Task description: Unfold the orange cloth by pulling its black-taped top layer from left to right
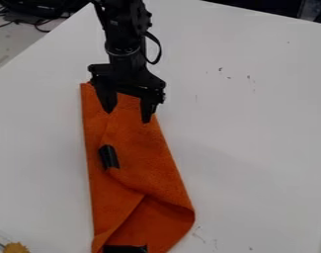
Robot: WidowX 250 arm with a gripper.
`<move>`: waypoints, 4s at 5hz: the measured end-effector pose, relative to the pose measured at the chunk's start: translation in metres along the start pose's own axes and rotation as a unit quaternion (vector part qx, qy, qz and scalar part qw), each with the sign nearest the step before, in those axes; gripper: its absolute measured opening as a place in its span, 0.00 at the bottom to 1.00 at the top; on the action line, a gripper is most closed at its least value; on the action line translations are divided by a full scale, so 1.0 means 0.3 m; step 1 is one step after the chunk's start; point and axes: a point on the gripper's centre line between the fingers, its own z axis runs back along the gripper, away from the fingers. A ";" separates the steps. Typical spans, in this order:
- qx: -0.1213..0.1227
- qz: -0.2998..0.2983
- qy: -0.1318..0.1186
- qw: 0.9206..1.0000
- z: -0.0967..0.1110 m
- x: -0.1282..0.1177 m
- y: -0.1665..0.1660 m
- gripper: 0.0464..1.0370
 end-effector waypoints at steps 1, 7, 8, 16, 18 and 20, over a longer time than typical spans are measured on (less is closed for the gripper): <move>0.000 0.003 0.013 1.000 -0.023 -0.018 -0.002 0.96; -0.007 0.077 0.030 0.997 -0.083 -0.180 0.018 0.96; -0.016 0.072 0.044 0.996 -0.113 -0.190 0.006 0.96; -0.001 0.069 0.061 0.996 -0.109 -0.198 0.004 0.21; 0.024 0.066 0.046 0.996 -0.041 -0.169 -0.022 0.04; 0.030 0.047 0.025 0.998 0.022 -0.075 -0.144 0.04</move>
